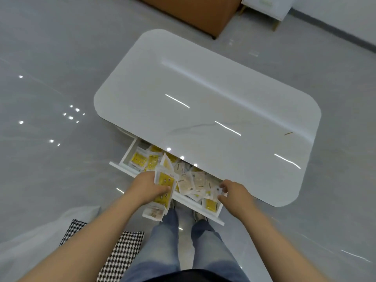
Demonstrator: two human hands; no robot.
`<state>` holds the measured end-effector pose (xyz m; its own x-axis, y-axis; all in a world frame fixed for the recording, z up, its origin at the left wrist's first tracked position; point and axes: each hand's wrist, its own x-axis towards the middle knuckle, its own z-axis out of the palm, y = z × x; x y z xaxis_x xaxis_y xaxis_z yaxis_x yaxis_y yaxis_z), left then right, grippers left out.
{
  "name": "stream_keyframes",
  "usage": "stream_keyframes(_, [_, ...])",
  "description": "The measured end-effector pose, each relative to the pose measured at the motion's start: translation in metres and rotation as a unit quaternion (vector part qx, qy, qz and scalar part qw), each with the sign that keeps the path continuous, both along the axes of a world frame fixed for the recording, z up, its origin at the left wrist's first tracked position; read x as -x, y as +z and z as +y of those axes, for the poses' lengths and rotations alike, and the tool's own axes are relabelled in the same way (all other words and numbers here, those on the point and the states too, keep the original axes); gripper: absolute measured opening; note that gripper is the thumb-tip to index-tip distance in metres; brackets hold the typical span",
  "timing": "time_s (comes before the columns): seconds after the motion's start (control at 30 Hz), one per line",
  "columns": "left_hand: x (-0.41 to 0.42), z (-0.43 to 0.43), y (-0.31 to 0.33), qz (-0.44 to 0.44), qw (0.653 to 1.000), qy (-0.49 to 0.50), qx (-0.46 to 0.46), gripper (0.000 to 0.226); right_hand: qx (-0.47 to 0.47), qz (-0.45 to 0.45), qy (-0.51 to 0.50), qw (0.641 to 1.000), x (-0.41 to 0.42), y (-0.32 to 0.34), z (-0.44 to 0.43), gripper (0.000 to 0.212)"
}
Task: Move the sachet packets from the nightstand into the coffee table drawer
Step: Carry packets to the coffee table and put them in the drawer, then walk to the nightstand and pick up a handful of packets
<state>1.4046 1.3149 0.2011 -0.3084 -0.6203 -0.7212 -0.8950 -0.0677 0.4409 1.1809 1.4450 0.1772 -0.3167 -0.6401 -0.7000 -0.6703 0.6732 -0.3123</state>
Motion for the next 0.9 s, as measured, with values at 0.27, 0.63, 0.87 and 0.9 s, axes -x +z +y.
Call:
stream_keyframes(0.27, [0.027,-0.025,-0.061,-0.001,0.991,-0.038,-0.131,0.039,-0.026,0.022,-0.032,0.999,-0.016,0.007,0.006,0.037])
stream_keyframes(0.63, [0.043,-0.076,-0.091,-0.150,0.983,-0.108,0.022,0.044,-0.026,0.016,-0.080,0.996,-0.023,-0.008,-0.004,0.035])
stream_keyframes(0.87, [0.032,-0.074,-0.071,-0.131,0.971,-0.194,0.042,0.037,-0.020,0.024,-0.088,0.996,-0.021,0.000,-0.016,0.039])
stream_keyframes(0.9, [0.033,-0.069,-0.067,-0.121,0.969,-0.211,0.043,0.037,-0.017,0.032,-0.085,0.996,-0.021,0.004,-0.015,0.040])
